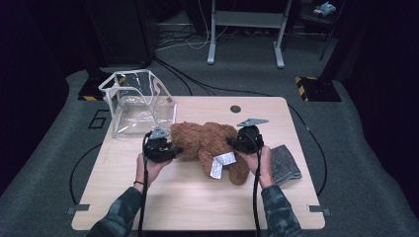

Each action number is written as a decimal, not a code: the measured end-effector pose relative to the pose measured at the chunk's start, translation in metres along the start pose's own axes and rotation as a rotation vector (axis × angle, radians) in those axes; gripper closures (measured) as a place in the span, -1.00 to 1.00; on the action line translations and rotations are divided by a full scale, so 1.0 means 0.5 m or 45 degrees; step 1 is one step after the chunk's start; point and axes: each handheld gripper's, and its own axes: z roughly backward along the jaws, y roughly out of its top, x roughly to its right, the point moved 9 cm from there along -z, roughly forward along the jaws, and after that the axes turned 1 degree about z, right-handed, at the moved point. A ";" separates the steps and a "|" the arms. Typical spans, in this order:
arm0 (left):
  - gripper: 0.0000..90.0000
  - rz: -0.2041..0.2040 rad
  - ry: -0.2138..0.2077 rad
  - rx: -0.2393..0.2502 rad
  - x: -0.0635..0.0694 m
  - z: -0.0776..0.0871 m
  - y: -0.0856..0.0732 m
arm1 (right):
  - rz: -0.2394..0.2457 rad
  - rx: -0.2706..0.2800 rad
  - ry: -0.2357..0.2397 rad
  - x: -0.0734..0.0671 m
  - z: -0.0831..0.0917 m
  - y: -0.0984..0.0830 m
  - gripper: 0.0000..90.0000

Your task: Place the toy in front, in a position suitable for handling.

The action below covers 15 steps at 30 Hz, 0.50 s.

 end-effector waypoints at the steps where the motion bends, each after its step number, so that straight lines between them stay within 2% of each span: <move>1: 0.42 0.002 -0.008 0.001 0.005 0.002 -0.003 | -0.005 -0.003 0.001 -0.002 0.006 -0.004 0.61; 5: 0.42 0.006 -0.021 0.005 0.018 0.007 -0.014 | -0.012 -0.012 -0.002 -0.011 0.022 -0.018 0.61; 10: 0.41 0.020 -0.047 -0.020 0.031 0.012 -0.041 | -0.023 -0.034 -0.005 -0.026 0.033 -0.039 0.60; 15: 0.40 0.024 -0.069 -0.039 0.042 0.014 -0.070 | -0.007 -0.051 0.005 -0.040 0.040 -0.063 0.60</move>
